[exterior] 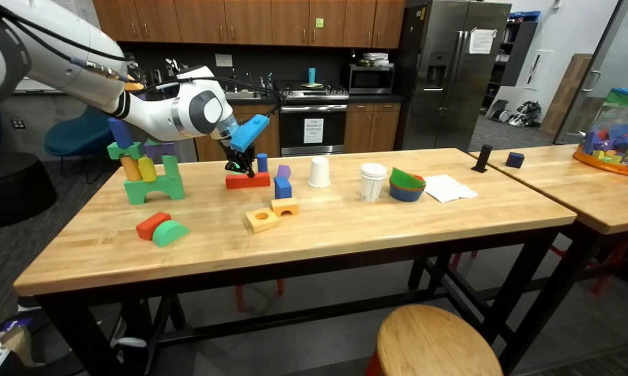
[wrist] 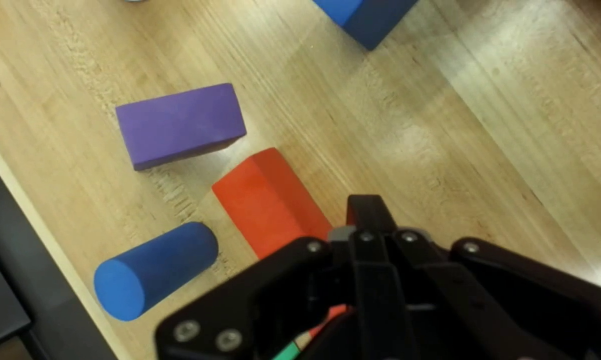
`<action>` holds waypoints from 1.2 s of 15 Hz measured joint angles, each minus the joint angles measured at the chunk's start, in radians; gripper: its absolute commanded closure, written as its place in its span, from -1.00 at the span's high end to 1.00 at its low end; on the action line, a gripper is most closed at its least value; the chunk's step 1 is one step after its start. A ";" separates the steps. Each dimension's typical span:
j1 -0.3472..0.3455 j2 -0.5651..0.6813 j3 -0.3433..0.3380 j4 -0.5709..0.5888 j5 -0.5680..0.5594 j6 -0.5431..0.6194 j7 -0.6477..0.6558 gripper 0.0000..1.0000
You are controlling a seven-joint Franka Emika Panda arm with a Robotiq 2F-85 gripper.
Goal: Move the blue block to the right
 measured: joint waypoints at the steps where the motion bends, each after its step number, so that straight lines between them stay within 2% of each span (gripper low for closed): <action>1: -0.005 0.001 0.000 0.000 0.000 0.000 -0.010 -1.00; 11: -0.048 0.054 -0.002 0.023 0.003 0.060 -0.083 -1.00; 18: -0.071 0.075 -0.040 0.064 0.002 0.060 -0.082 -1.00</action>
